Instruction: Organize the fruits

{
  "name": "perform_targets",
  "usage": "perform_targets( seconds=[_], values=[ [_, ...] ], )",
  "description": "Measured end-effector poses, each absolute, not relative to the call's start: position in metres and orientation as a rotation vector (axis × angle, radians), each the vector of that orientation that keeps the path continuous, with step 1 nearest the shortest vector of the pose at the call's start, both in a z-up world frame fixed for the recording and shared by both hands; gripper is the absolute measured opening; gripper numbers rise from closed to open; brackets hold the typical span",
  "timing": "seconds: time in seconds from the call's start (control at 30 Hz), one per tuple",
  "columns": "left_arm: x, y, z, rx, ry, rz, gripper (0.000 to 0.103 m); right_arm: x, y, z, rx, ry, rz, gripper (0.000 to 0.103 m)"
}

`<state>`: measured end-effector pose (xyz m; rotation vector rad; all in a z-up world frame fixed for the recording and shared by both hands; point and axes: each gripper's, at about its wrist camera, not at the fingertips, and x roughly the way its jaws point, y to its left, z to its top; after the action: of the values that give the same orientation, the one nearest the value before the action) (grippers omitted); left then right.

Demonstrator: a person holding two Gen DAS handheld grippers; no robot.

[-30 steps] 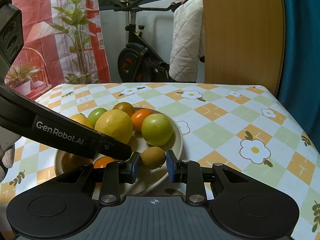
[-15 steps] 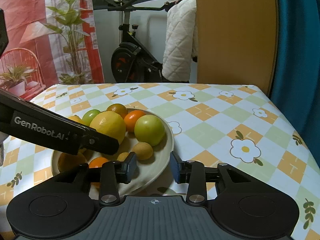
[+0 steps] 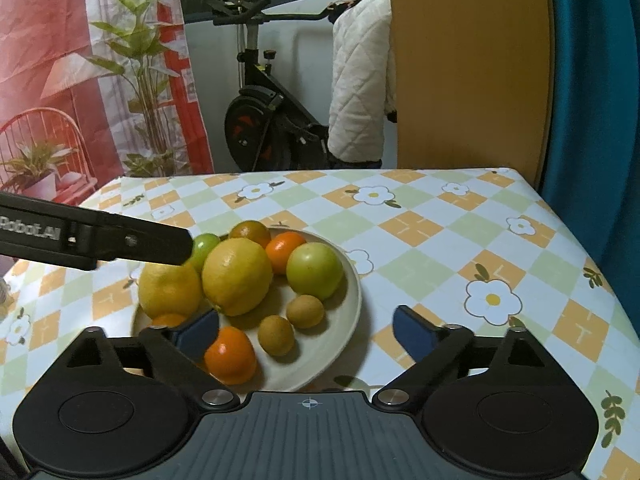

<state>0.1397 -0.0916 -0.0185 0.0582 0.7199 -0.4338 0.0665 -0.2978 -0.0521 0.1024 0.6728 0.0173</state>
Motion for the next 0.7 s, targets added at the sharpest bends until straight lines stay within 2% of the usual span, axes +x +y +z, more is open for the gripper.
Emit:
perform_targets(
  seconds=[0.07, 0.43, 0.7],
  values=[
    [0.136, -0.087, -0.012, 0.063, 0.697, -0.399, 0.088, 0.066, -0.297, -0.047, 0.113, 0.671, 0.02, 0.102],
    [0.113, -0.072, 0.02, 0.138, 0.576, -0.212, 0.092, 0.068, -0.281, -0.018, 0.131, 0.663, 0.024, 0.102],
    [0.097, -0.046, 0.044, 0.075, 0.516, -0.162, 0.092, 0.063, -0.267, 0.011, 0.111, 0.636, 0.037, 0.102]
  ],
)
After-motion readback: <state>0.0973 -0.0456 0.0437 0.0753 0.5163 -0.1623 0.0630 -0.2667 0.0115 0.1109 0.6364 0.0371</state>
